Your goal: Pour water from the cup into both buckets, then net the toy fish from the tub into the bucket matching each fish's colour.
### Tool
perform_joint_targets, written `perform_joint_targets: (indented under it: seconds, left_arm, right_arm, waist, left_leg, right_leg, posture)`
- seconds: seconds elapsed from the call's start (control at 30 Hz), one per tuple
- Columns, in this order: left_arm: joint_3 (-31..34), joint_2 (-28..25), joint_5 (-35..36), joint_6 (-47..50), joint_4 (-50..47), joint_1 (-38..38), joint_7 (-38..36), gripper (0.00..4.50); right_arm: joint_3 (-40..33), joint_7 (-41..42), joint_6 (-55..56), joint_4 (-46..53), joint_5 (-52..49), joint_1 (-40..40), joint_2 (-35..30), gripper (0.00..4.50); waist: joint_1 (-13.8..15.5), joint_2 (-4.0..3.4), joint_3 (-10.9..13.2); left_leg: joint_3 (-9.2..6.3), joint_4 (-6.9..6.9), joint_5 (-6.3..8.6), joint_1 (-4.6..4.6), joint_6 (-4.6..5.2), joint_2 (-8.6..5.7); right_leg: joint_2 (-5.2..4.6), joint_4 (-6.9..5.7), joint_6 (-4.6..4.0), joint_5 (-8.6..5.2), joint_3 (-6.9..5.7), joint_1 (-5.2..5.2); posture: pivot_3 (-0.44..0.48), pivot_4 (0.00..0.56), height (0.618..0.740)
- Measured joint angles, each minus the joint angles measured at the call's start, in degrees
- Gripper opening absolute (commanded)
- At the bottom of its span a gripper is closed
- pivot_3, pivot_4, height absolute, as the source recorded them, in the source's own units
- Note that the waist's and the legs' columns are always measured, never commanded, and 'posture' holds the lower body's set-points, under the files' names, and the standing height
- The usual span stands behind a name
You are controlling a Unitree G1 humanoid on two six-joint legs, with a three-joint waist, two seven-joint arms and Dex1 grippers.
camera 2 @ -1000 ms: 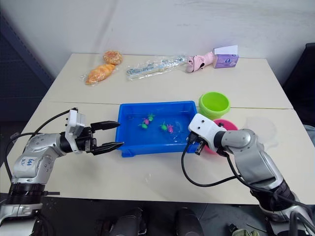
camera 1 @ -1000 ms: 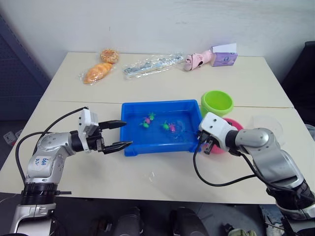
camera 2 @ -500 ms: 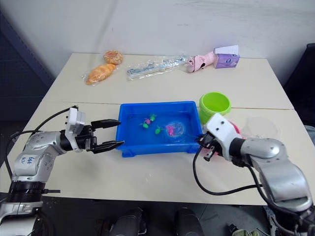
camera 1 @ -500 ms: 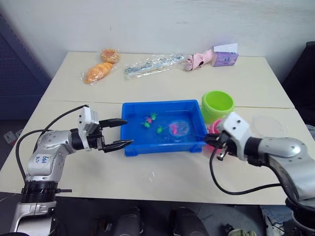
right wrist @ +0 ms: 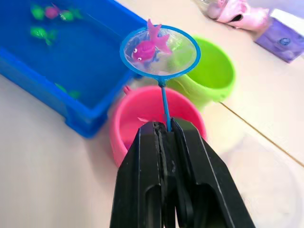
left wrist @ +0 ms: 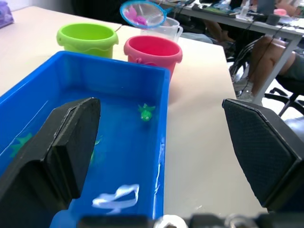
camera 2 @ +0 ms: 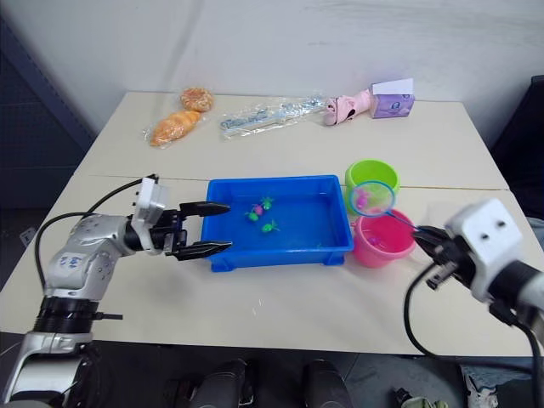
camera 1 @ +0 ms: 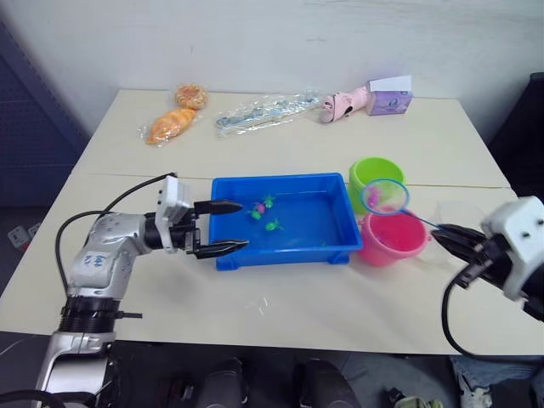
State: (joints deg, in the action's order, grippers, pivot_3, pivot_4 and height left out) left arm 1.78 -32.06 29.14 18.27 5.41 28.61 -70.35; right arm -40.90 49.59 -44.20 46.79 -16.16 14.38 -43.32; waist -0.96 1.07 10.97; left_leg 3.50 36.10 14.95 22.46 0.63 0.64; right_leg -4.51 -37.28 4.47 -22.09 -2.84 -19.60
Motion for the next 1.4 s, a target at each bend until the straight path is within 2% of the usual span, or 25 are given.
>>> perform_joint_targets:
  seconds: [0.13, 0.33, 0.5, 0.6, 0.73, 0.97, 1.1, 1.3, 1.4]
  left_arm:
    - [-1.1, 1.0, 0.0, 0.0, 0.2, 0.5, -0.8, 4.43]
    - [-1.9, 2.6, -0.1, 0.0, 0.4, 1.4, -1.0, 4.43]
    - [-2.5, 3.6, -0.1, 0.0, 0.4, 1.4, -0.7, 4.43]
    - [-2.5, 4.1, -0.1, 0.0, 0.2, 1.4, -0.4, 4.43]
    - [-2.5, 4.5, -0.1, 0.0, 0.2, 1.4, -0.1, 4.43]
    - [-2.4, 5.0, -0.1, -0.2, 0.2, 1.4, 1.6, 4.43]
    - [-2.4, 5.4, -0.1, -0.3, 0.1, 1.3, 2.1, 4.43]
    - [-2.4, 5.7, -0.1, -0.3, 0.1, 1.1, 2.3, 4.43]
    - [-2.3, 5.2, -0.1, -0.3, 0.1, 1.0, 2.0, 4.43]
  right_arm:
    - [-0.5, -0.2, 15.3, -3.4, 5.5, 7.9, 2.9, 0.00]
    - [1.6, -7.1, 40.3, -12.4, 18.9, 11.5, 4.2, 0.00]
    - [3.2, -12.5, 49.3, -16.8, 25.7, 10.9, 4.5, 0.00]
    - [4.7, -15.4, 55.6, -18.9, 31.7, 10.9, 2.2, 0.00]
    - [4.5, -22.2, 63.3, -23.4, 41.5, 11.6, 0.7, 0.00]
    - [4.5, -36.0, 79.0, -31.6, 51.8, 13.6, -0.5, 0.00]
    - [4.4, -41.8, 82.7, -33.5, 56.4, 13.8, -0.8, 0.00]
    - [4.4, -43.5, 82.7, -33.7, 56.2, 13.3, -0.8, 0.00]
    - [6.1, -38.2, 80.3, -33.2, 43.1, 13.7, -0.9, 0.00]
  waist:
    - [-0.4, 0.00, 0.0]
    - [-0.6, 0.01, 0.0]
    - [-0.5, 0.00, 0.0]
    - [-0.4, 0.00, 0.0]
    - [-0.3, 0.01, 0.0]
    - [-0.3, 0.01, 0.0]
    - [-0.5, 0.01, 0.0]
    - [-0.4, 0.01, 0.0]
    - [-0.5, 0.03, 0.0]
  left_leg:
    - [0.05, 0.00, -0.04, -0.06, -0.06, 0.00]
    - [0.08, -0.01, -0.08, -0.11, -0.14, 0.01]
    - [0.07, 0.00, -0.11, -0.12, -0.20, 0.02]
    - [0.08, 0.00, -0.11, -0.12, -0.21, 0.02]
    - [0.08, 0.00, -0.11, -0.12, -0.23, 0.02]
    - [0.09, 0.00, -0.13, -0.13, -0.26, 0.01]
    - [0.11, -0.02, -0.15, -0.15, -0.30, 0.03]
    - [0.11, -0.02, -0.15, -0.15, -0.31, 0.03]
    - [0.09, -0.02, -0.15, -0.18, -0.30, 0.04]
  right_leg:
    - [0.01, -0.04, 0.02, 0.00, 0.05, 0.01]
    - [0.03, -0.06, 0.03, 0.00, 0.09, 0.01]
    - [0.04, -0.08, 0.03, 0.00, 0.09, 0.01]
    - [0.04, -0.08, 0.03, 0.00, 0.10, 0.01]
    - [0.04, -0.06, 0.03, 0.00, 0.10, 0.02]
    - [0.05, -0.06, 0.04, 0.00, 0.11, 0.02]
    - [0.07, -0.07, 0.04, -0.01, 0.13, 0.01]
    - [0.08, -0.07, 0.04, -0.01, 0.14, 0.02]
    - [0.08, -0.06, 0.04, 0.00, 0.12, 0.08]
  posture:
    - [0.000, 0.150, 0.740]
    - [0.000, 0.150, 0.740]
    - [0.000, 0.150, 0.740]
    - [0.000, 0.150, 0.740]
    - [0.000, 0.150, 0.740]
    - [0.000, 0.150, 0.740]
    - [0.000, 0.150, 0.740]
    - [0.000, 0.150, 0.740]
    - [0.000, 0.150, 0.740]
